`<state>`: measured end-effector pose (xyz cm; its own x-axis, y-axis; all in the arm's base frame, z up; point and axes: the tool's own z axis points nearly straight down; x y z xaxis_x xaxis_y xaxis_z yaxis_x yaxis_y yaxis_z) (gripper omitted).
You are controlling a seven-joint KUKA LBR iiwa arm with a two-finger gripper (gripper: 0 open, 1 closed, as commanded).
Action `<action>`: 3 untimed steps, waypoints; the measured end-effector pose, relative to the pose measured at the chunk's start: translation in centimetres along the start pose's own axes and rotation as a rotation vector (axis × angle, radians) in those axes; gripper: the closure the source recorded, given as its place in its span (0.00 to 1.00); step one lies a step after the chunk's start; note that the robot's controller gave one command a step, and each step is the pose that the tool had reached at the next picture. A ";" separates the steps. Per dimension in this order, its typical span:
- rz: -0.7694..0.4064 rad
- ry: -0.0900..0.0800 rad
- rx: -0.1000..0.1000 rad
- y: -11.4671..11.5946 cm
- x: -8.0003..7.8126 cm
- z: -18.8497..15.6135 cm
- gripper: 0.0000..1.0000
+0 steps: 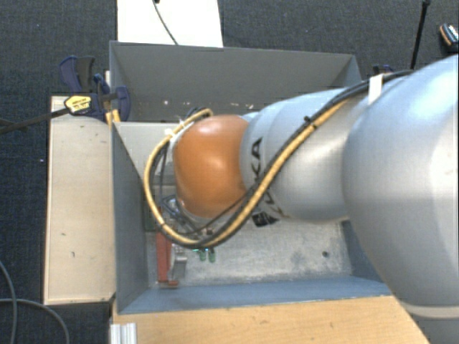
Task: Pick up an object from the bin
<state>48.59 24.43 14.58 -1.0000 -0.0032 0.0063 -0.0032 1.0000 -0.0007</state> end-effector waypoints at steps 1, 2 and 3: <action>0.009 -0.003 0.003 -5.9 -4.1 8.0 0.00; -0.045 -0.016 0.002 -14.6 -8.0 1.2 0.00; -0.026 -0.008 -0.001 -17.7 -9.5 7.8 0.00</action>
Offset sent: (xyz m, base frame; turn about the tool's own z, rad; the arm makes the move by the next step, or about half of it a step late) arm 0.0395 -0.0544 -0.0758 0.0026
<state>58.10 6.74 6.77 -0.9996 -0.0287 -0.0020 -0.0287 0.9996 -0.0002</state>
